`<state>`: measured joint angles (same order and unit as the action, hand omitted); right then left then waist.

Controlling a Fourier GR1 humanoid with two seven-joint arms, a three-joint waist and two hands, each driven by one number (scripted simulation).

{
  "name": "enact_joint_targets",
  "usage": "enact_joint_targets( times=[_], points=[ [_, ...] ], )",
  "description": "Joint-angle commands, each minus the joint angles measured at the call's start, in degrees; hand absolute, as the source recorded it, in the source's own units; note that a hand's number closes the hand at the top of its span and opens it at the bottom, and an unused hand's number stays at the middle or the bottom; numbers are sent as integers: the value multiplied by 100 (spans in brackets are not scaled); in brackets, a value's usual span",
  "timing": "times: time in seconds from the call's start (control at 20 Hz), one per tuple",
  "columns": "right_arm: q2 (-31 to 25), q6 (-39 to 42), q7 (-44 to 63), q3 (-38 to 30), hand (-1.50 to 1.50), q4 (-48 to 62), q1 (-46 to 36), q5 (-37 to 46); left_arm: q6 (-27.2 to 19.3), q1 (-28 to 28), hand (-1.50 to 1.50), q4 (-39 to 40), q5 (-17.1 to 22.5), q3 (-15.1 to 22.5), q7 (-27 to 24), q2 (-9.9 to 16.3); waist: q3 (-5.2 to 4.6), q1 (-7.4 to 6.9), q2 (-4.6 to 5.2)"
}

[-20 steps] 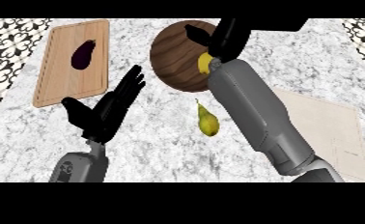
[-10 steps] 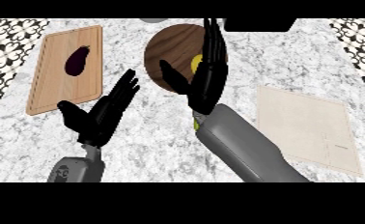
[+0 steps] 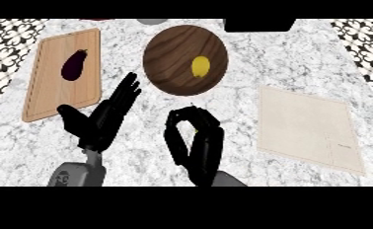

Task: Pick the lemon from the placemat and place it in the bowl

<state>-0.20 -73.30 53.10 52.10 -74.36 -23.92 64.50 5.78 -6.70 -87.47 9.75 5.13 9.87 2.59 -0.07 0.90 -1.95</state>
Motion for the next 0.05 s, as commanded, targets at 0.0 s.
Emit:
enact_joint_targets(
  times=[0.0],
  points=[
    [19, -563, 277, 849, 150, -273, 1076, 235, -44, 42, 0, -39, -82, 67, -60, -40, 13, -20, 28]
  ],
)
